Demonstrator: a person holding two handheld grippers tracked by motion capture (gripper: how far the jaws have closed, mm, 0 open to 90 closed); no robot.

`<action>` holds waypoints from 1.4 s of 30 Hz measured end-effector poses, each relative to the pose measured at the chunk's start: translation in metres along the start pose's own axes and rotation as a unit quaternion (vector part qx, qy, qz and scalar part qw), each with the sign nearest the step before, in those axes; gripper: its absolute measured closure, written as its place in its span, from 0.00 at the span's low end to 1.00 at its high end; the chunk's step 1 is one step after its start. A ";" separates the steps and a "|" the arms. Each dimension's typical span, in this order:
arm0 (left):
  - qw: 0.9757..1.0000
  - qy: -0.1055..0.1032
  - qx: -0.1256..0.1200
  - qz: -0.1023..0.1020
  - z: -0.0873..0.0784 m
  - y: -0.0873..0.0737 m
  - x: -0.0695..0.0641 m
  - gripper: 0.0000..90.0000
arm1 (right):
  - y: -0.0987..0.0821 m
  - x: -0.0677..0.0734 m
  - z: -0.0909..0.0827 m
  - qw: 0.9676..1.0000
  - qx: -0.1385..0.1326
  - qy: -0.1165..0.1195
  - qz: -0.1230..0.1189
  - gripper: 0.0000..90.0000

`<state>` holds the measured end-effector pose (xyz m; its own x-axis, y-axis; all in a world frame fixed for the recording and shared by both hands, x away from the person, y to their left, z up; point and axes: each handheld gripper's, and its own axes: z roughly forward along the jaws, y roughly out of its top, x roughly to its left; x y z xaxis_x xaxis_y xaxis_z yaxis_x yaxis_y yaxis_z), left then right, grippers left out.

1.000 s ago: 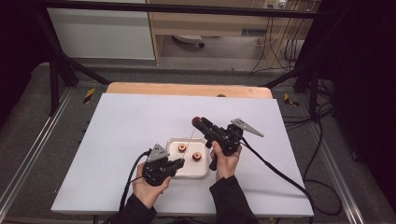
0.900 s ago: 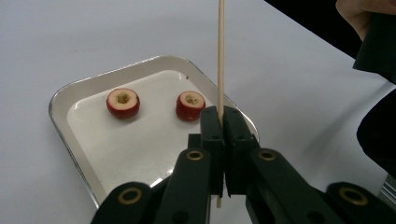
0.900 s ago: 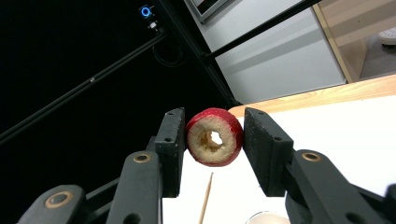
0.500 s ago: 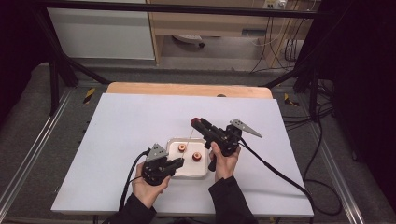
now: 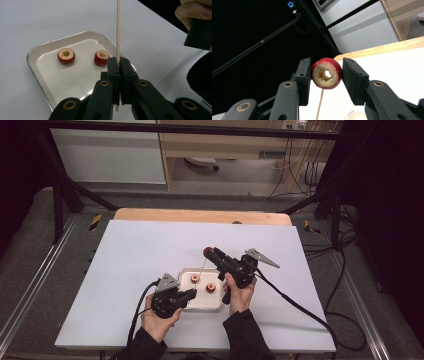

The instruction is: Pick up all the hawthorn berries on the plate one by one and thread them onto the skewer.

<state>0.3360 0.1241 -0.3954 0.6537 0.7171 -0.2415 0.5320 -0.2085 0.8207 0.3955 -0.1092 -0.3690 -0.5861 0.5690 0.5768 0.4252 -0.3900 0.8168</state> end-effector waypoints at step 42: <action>1.000 0.003 0.017 -0.016 0.000 0.003 0.007 0.99 | -0.031 0.002 0.004 0.996 0.087 0.019 -0.007 0.68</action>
<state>0.3420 0.1285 -0.3942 0.6337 0.7272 -0.2638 0.5700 -0.2084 0.7948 0.3839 -0.0931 -0.3929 -0.6173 0.5440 0.5683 0.5282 -0.2488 0.8119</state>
